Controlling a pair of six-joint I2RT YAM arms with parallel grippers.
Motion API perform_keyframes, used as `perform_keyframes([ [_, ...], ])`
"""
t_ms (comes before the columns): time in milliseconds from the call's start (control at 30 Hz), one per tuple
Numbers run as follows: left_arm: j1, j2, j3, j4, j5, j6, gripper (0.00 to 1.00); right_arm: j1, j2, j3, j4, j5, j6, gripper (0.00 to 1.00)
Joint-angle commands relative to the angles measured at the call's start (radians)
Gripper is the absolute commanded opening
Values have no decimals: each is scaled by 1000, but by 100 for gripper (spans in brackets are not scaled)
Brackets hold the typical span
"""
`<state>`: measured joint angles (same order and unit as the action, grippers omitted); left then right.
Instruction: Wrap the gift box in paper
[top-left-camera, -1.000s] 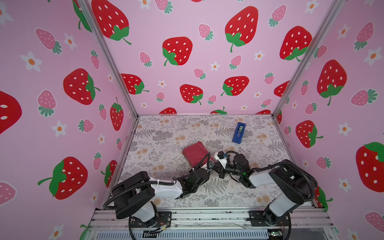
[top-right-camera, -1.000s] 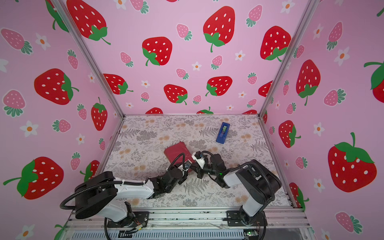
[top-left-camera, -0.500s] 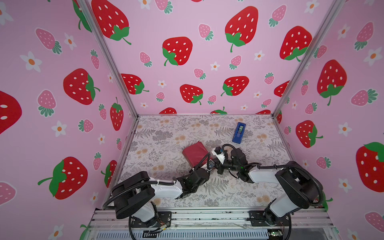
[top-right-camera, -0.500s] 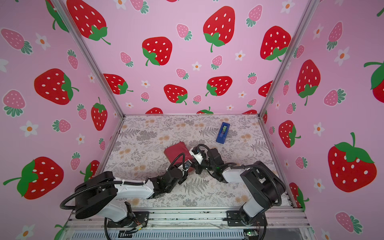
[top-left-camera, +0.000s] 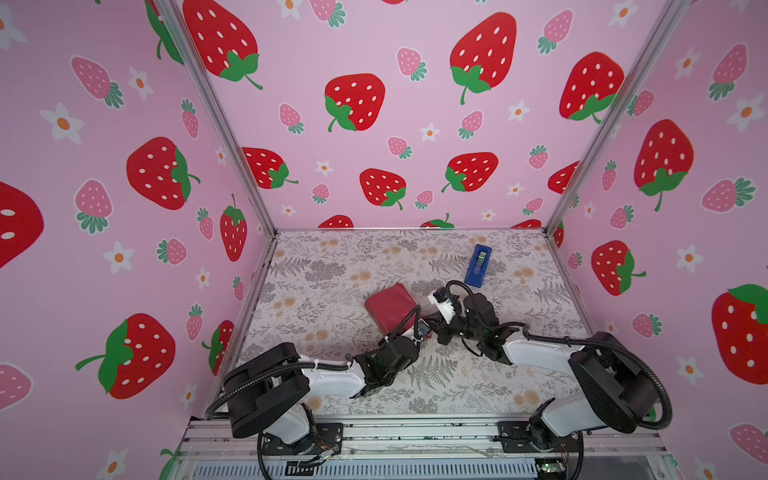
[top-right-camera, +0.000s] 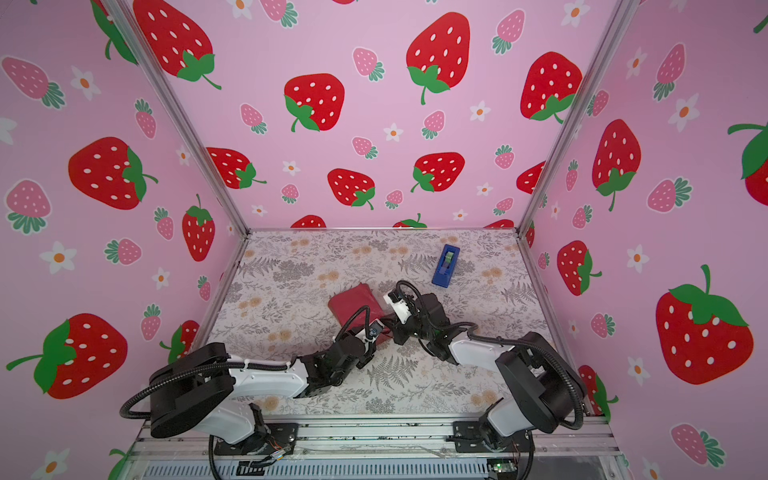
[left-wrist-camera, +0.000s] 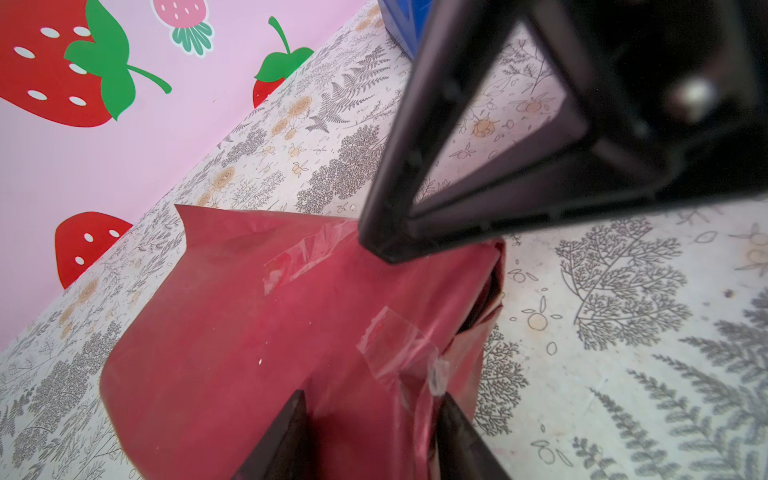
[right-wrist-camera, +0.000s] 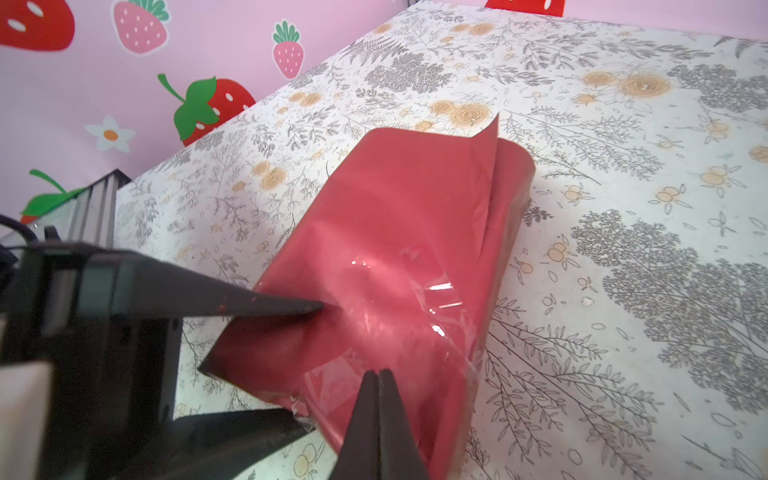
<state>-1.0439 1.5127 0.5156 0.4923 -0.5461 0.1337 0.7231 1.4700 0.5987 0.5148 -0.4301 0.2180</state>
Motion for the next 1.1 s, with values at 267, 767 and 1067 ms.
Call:
perform_keyframes([
  [267, 16, 31, -34, -169, 39, -34, 50, -56, 68, 205, -337, -315, 435, 2],
  [767, 18, 30, -35, -167, 41, -36, 50, -51, 215, 286, -422, -461, 476, 4],
  [1067, 17, 28, -35, -167, 41, -36, 50, -51, 298, 360, -592, -358, 389, 4],
])
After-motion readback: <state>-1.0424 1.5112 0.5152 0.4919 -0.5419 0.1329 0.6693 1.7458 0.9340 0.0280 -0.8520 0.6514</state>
